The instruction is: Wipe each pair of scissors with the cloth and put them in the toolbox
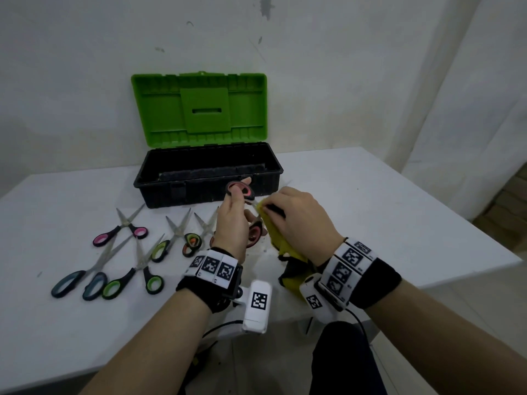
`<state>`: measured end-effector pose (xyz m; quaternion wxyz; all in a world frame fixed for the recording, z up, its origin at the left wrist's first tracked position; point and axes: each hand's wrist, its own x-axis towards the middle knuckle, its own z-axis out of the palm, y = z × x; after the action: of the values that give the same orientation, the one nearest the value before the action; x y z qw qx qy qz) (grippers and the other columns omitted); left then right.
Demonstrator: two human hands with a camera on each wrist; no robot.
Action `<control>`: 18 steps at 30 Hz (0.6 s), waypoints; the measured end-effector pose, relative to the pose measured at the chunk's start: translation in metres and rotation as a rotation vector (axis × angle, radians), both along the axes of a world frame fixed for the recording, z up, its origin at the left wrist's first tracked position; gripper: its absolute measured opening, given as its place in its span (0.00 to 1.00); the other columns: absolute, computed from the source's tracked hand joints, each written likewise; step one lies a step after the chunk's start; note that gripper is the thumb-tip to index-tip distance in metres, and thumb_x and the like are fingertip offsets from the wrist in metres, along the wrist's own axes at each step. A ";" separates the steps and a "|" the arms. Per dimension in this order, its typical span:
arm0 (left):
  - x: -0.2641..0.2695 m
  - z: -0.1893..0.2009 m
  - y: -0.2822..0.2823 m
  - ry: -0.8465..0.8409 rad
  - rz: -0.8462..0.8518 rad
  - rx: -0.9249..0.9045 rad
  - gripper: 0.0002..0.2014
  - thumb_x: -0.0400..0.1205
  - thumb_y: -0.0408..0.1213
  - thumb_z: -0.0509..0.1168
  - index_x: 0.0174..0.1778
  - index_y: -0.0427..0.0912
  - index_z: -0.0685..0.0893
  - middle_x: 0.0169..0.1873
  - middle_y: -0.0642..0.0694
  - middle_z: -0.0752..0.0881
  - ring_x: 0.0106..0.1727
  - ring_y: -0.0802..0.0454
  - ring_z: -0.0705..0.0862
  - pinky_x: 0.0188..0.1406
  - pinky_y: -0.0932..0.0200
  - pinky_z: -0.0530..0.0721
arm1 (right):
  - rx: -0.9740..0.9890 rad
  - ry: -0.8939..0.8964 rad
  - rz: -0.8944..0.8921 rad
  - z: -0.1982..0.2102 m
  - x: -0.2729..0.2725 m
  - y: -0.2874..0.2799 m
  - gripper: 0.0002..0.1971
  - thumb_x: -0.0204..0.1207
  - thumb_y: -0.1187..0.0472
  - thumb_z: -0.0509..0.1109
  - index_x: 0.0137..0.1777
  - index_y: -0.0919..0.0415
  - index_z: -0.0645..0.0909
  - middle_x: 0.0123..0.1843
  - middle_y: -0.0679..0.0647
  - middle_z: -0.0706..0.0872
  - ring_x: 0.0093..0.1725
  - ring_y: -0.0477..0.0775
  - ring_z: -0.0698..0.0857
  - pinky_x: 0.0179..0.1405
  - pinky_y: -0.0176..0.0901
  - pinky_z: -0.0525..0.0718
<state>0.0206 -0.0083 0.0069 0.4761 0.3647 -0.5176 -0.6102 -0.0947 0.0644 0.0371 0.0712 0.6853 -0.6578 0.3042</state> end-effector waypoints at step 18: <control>0.014 -0.004 -0.020 0.024 -0.068 0.118 0.25 0.90 0.56 0.46 0.61 0.42 0.80 0.32 0.40 0.78 0.24 0.45 0.79 0.21 0.58 0.79 | -0.181 -0.427 -0.216 0.021 -0.058 0.013 0.02 0.78 0.56 0.73 0.46 0.49 0.87 0.41 0.36 0.86 0.44 0.29 0.82 0.42 0.15 0.71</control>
<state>0.0345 -0.0283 0.0034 0.4391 0.3667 -0.4871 -0.6599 -0.1532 0.0773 0.0579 0.0240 0.5223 -0.6973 0.4903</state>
